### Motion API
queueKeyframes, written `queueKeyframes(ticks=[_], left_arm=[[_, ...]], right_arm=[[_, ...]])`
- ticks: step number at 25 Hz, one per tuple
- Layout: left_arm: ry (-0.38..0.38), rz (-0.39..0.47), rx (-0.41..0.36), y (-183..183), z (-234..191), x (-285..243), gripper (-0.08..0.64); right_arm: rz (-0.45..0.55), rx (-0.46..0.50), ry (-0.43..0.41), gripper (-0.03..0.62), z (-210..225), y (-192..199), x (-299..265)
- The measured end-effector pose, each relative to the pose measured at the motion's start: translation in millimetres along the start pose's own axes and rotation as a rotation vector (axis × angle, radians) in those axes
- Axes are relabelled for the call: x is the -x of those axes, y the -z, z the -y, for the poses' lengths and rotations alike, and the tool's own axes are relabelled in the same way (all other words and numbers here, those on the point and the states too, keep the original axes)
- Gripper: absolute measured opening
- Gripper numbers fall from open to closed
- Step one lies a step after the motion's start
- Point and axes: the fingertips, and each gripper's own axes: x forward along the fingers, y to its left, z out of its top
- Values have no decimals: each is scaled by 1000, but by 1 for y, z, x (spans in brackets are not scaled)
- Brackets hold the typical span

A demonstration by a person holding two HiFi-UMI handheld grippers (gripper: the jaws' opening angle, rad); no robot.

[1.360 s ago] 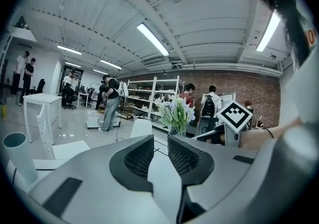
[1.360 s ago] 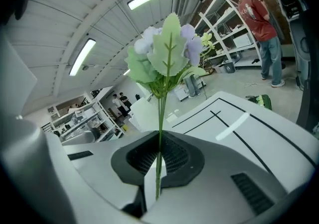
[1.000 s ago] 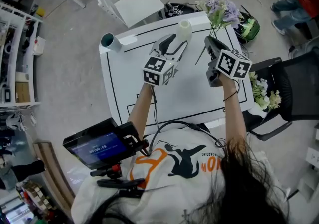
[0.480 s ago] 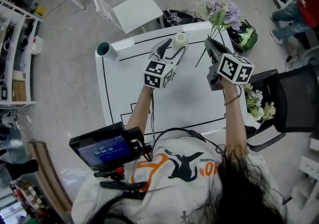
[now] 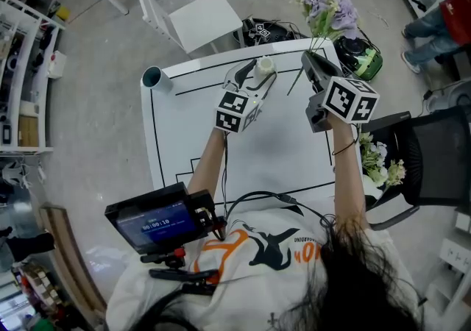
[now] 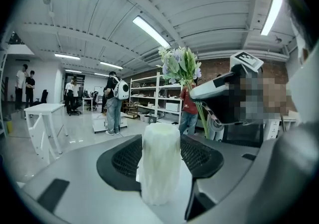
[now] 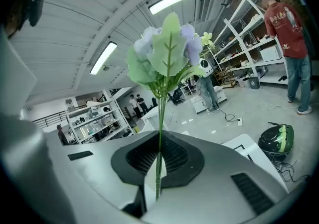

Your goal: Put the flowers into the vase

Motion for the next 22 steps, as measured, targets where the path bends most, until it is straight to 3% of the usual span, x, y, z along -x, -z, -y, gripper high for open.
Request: queueKeyframes(ticks=[16,22], left_arm=[[17,6,-21,5,3,-3,245],[22,2,-21,4,1,-2,245]], right_arm=[[134,76,-120,18,-41,-60,-11],[192,153,-189,18,-73,-77,-25]])
